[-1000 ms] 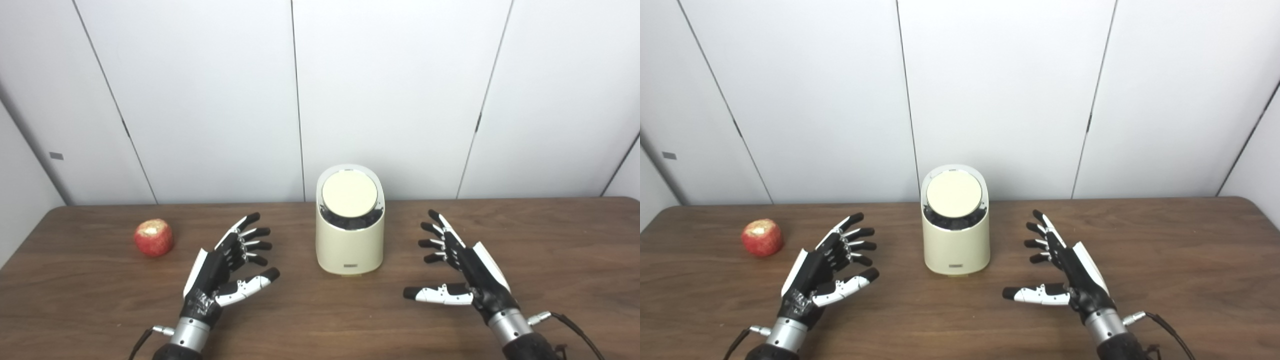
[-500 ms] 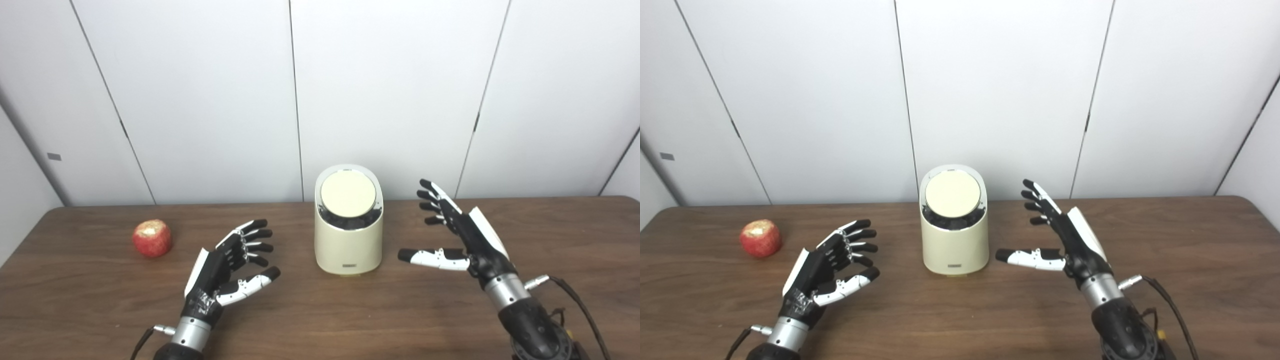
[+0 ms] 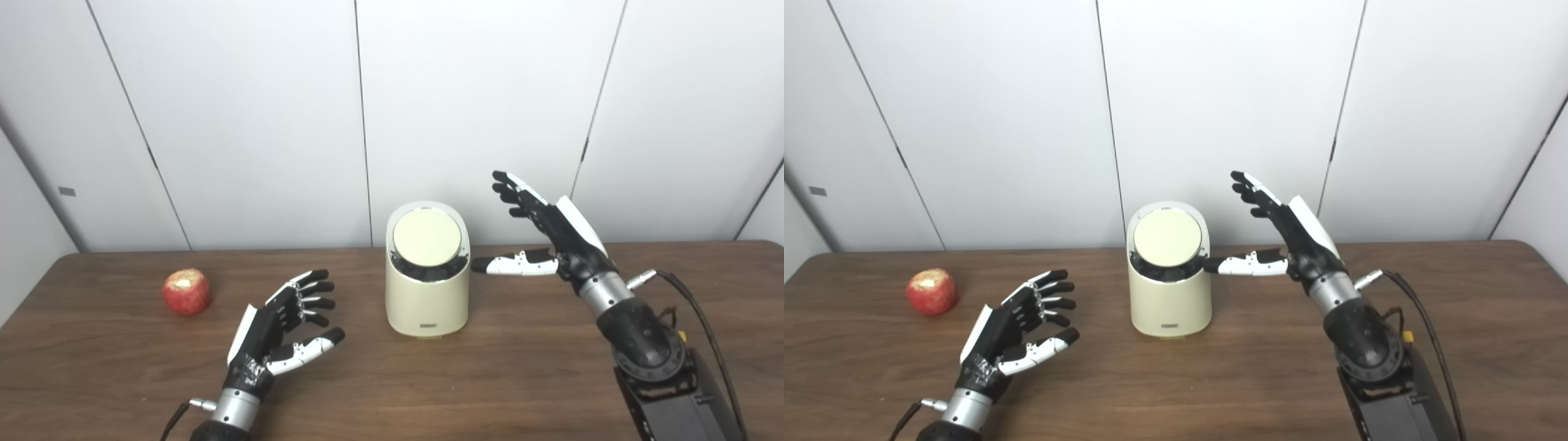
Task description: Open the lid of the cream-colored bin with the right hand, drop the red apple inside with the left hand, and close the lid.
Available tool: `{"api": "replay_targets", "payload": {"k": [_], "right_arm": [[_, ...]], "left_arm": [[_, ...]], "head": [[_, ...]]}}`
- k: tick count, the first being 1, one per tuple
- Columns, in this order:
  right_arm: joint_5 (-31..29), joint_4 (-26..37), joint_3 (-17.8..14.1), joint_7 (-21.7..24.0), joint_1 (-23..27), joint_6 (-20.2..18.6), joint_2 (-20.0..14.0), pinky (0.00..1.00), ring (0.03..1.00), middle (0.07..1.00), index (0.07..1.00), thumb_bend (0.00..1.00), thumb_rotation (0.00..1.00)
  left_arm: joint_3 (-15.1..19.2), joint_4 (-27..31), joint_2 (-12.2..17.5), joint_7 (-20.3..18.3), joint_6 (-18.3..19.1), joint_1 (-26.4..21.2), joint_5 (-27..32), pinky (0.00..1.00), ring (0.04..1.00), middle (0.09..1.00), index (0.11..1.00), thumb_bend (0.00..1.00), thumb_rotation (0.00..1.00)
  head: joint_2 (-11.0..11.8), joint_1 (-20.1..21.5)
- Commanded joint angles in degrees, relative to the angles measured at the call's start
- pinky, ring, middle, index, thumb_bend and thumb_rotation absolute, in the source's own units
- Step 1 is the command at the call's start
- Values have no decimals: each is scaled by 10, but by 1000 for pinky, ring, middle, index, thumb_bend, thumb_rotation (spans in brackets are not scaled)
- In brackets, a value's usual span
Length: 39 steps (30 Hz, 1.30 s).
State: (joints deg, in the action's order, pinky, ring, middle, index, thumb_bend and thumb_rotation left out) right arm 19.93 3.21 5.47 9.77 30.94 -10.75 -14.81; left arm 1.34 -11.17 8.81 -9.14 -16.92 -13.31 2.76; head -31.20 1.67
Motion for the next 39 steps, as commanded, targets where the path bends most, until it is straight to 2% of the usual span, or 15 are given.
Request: {"api": "replay_targets", "payload": {"k": [1, 5, 8, 12, 15, 20, 29, 39], "right_arm": [[13, 10, 4, 0, 40, -4, -9, 871, 909, 911, 936, 819, 355], [22, -6, 13, 3, 70, -28, -5, 865, 890, 908, 926, 818, 331], [43, -18, 24, 2, 86, -45, -5, 774, 868, 905, 918, 829, 338], [55, -37, 36, 0, 106, -45, -2, 738, 865, 894, 914, 811, 321], [58, -40, 41, 7, 114, -62, 3, 740, 873, 900, 920, 807, 315], [65, -48, 52, 5, 122, -66, 10, 681, 868, 908, 927, 790, 290], [66, -90, 60, -9, 130, -37, 23, 714, 859, 910, 918, 806, 289], [83, -112, 77, -20, 138, -39, 33, 797, 884, 907, 925, 832, 306]], "left_arm": [[3, 14, 3, 5, -20, -18, 1, 582, 689, 772, 829, 694, 137], [2, 15, 1, 4, -18, -17, 2, 581, 691, 772, 832, 690, 131], [2, 17, 1, 7, -17, -16, -3, 582, 692, 772, 833, 692, 145], [2, 16, 1, 3, -18, -17, 2, 579, 690, 770, 836, 693, 139], [2, 16, -1, 4, -17, -16, 4, 580, 692, 772, 838, 691, 128], [2, 18, 0, 3, -15, -15, 4, 588, 703, 781, 849, 681, 117], [1, 17, 0, 2, -15, -16, 2, 596, 706, 783, 853, 684, 119], [0, 17, -5, 3, -17, -15, 1, 602, 703, 778, 849, 684, 117]], "head": [[-1, 1], [-1, 1], [-1, 0], [-2, 1], [0, 1], [0, 1], [-1, 2], [-1, 2]]}}
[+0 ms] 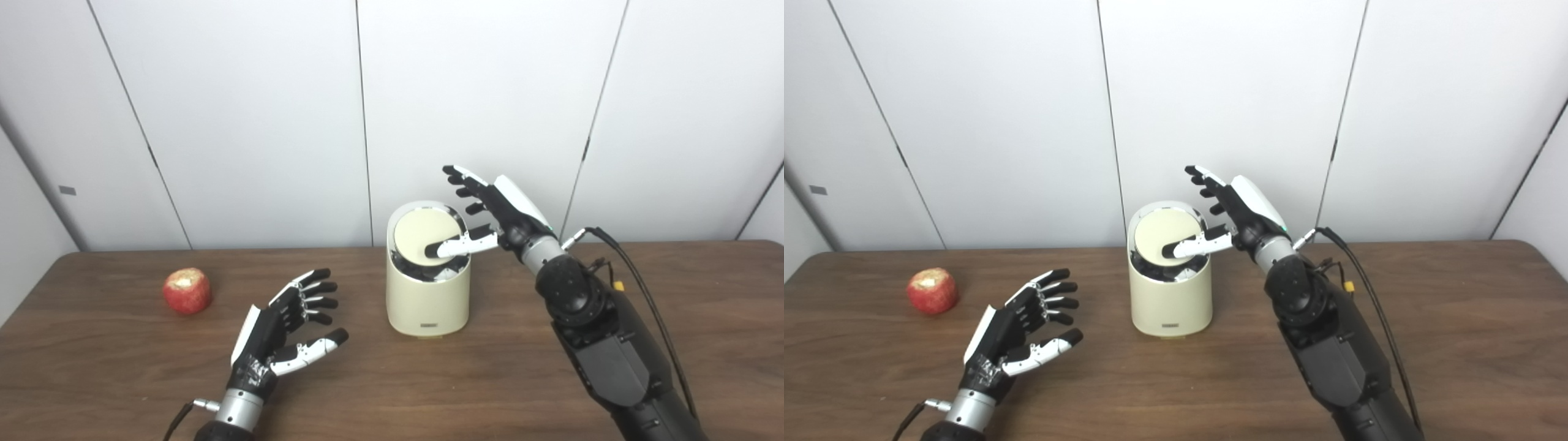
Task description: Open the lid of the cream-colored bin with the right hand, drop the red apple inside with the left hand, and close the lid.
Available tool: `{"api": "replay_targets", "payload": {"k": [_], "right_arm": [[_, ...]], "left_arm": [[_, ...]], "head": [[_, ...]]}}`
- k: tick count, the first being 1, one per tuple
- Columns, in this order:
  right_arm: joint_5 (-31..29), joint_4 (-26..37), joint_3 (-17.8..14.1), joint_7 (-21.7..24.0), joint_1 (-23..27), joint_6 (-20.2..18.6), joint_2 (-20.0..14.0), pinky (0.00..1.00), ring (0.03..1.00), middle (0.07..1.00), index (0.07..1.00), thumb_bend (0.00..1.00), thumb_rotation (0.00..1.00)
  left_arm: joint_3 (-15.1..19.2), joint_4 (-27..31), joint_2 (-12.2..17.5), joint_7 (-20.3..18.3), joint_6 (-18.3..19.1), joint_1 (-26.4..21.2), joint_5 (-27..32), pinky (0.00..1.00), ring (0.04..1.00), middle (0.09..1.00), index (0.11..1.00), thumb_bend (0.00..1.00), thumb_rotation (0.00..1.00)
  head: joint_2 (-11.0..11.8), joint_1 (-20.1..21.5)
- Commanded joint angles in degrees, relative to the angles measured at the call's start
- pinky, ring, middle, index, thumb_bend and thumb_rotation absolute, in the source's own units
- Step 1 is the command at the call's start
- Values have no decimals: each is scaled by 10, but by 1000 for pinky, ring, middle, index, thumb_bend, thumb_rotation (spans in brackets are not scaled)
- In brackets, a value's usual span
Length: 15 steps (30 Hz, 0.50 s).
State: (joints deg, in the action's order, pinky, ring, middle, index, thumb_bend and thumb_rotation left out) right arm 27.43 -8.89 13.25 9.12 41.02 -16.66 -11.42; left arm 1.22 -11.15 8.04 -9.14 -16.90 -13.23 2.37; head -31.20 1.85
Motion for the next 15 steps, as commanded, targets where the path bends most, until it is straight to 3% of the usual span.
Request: {"api": "replay_targets", "payload": {"k": [1, 7, 15], "right_arm": [[11, 7, 2, -14, 39, 19, -2, 805, 885, 906, 925, 834, 310], [19, -6, 2, -20, 45, 18, 0, 826, 887, 903, 922, 841, 299], [31, -15, 5, -20, 51, 11, -4, 785, 877, 894, 916, 831, 291]], "left_arm": [[1, 18, 2, 3, -15, -16, 4, 607, 704, 778, 849, 684, 118], [3, 20, 3, 4, -15, -14, 3, 599, 702, 777, 848, 680, 110], [2, 28, 2, 4, -5, -11, 4, 617, 700, 772, 846, 680, 84]], "head": [[-1, 0], [-1, -6], [-4, -5]]}}
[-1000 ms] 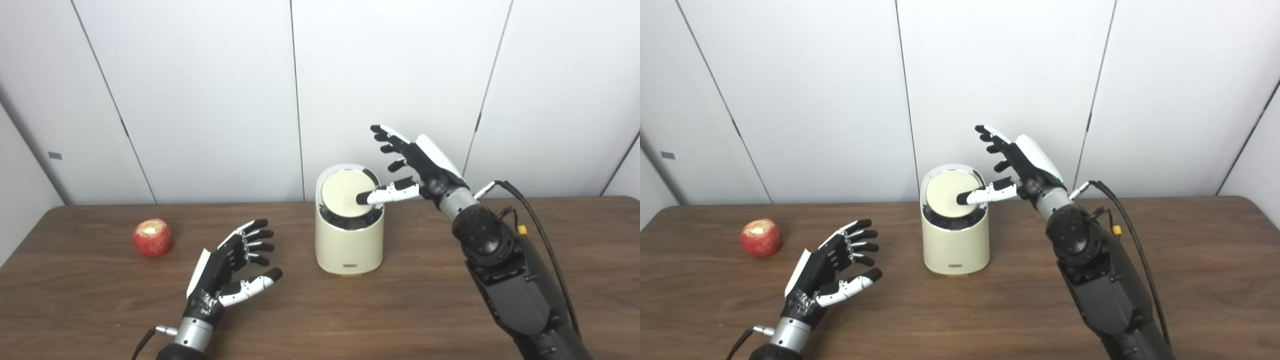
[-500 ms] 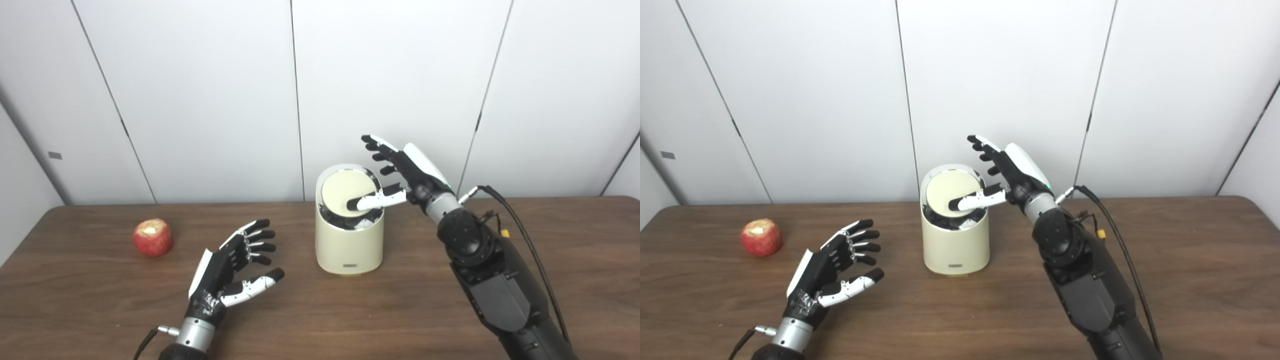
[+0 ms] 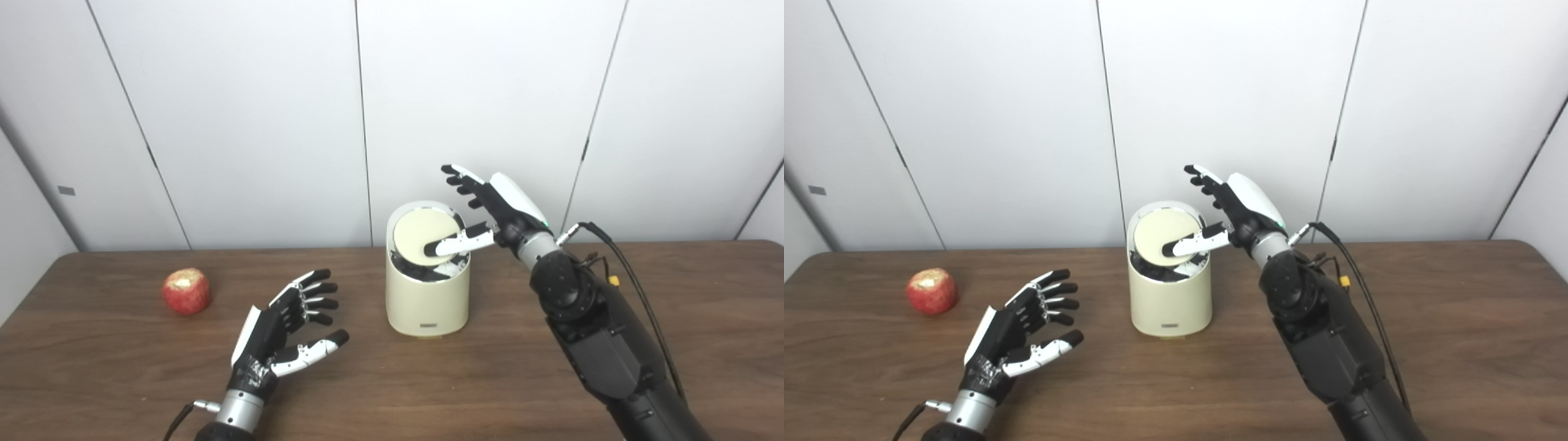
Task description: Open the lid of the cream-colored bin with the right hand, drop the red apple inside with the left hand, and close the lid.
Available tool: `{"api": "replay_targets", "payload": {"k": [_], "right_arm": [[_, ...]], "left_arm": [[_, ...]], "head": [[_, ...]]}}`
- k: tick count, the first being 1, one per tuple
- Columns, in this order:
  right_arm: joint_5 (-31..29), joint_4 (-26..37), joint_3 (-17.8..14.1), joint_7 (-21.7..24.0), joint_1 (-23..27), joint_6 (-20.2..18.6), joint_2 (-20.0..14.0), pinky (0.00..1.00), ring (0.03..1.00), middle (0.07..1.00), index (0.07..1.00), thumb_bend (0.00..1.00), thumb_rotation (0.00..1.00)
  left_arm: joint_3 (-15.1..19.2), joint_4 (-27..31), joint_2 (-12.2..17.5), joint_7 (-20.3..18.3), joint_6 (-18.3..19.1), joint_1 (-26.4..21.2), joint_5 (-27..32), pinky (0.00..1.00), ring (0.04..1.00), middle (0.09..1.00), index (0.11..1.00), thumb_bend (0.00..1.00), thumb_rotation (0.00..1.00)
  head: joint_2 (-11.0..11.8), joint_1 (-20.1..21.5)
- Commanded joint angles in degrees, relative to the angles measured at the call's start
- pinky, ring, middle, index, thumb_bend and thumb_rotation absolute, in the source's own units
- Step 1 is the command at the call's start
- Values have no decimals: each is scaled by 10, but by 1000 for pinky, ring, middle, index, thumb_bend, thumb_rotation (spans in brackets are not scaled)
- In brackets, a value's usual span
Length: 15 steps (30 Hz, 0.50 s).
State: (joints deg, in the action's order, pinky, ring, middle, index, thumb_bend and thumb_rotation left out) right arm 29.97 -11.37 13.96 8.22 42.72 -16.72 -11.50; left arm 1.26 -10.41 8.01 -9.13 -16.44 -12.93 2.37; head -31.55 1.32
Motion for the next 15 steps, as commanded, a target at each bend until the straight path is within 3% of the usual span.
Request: {"api": "replay_targets", "payload": {"k": [1, 12, 15], "right_arm": [[5, 9, -3, -11, 34, 10, -4, 789, 882, 897, 918, 829, 290], [35, -3, 20, -18, 32, 35, -20, 703, 842, 877, 896, 855, 276], [41, -3, 31, -11, 30, 44, -24, 746, 844, 873, 897, 897, 284]], "left_arm": [[2, 20, 2, 4, -10, -14, 4, 612, 701, 773, 846, 678, 81], [1, 26, 1, 3, -10, -10, 7, 601, 700, 775, 847, 675, 88], [1, 29, 1, 3, -3, -9, 8, 604, 702, 775, 845, 680, 94]], "head": [[0, 0], [-6, -1], [-8, -2]]}}
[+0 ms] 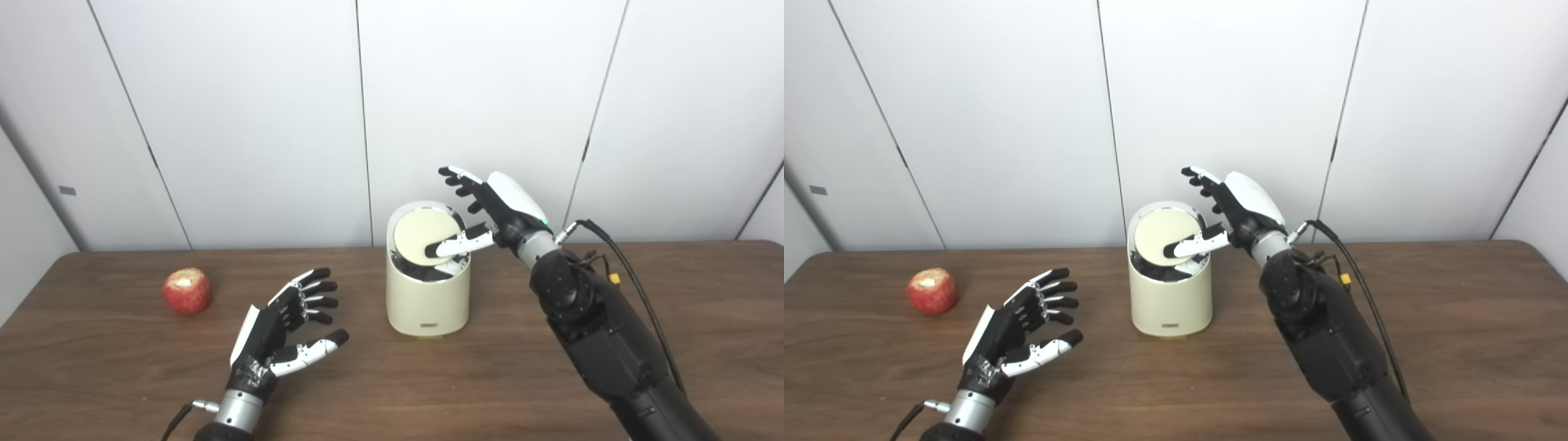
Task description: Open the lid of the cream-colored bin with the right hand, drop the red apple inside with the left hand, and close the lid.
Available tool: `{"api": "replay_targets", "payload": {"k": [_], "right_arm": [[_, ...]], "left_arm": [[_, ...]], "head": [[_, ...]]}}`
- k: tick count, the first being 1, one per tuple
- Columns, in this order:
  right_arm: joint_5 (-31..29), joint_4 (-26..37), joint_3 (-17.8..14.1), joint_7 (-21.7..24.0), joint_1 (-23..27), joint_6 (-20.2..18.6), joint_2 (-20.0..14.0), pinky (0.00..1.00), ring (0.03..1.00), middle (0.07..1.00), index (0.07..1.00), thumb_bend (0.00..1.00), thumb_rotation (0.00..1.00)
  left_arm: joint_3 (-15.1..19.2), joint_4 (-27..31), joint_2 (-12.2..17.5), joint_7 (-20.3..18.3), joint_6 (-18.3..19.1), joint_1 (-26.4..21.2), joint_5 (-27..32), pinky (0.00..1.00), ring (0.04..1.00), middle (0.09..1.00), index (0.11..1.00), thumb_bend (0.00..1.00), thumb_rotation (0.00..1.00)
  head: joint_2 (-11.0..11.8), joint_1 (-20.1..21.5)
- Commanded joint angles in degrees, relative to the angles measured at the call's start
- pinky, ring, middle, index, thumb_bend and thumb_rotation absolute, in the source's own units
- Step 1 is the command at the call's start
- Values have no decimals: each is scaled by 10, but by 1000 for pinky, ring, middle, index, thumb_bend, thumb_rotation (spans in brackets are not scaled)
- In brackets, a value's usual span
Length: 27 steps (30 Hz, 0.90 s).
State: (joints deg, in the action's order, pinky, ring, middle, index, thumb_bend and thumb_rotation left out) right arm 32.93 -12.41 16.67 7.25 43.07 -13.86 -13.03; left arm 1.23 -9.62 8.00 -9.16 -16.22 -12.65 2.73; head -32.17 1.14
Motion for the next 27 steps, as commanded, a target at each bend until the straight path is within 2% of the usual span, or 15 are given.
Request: {"api": "replay_targets", "payload": {"k": [1, 7, 18, 27], "right_arm": [[11, 9, 5, 1, 26, 15, -9, 762, 851, 879, 903, 897, 288], [24, 21, 26, 33, 27, -6, -12, 709, 863, 901, 916, 884, 295], [96, 44, 73, 64, 30, -21, -30, 745, 860, 904, 913, 886, 271], [113, 56, 81, 100, 30, -45, -32, 741, 860, 906, 896, 882, 248]], "left_arm": [[1, 22, 1, 4, -4, -12, 4, 601, 700, 775, 844, 681, 95], [1, 18, 2, 2, -9, -14, 5, 597, 701, 776, 845, 681, 104], [-1, 22, -1, 5, -4, -14, 1, 595, 701, 776, 844, 671, 81], [1, 24, 2, 4, -5, -12, 2, 585, 695, 778, 843, 670, 78]], "head": [[-2, 0], [-5, 0], [-7, -4], [-11, -5]]}}
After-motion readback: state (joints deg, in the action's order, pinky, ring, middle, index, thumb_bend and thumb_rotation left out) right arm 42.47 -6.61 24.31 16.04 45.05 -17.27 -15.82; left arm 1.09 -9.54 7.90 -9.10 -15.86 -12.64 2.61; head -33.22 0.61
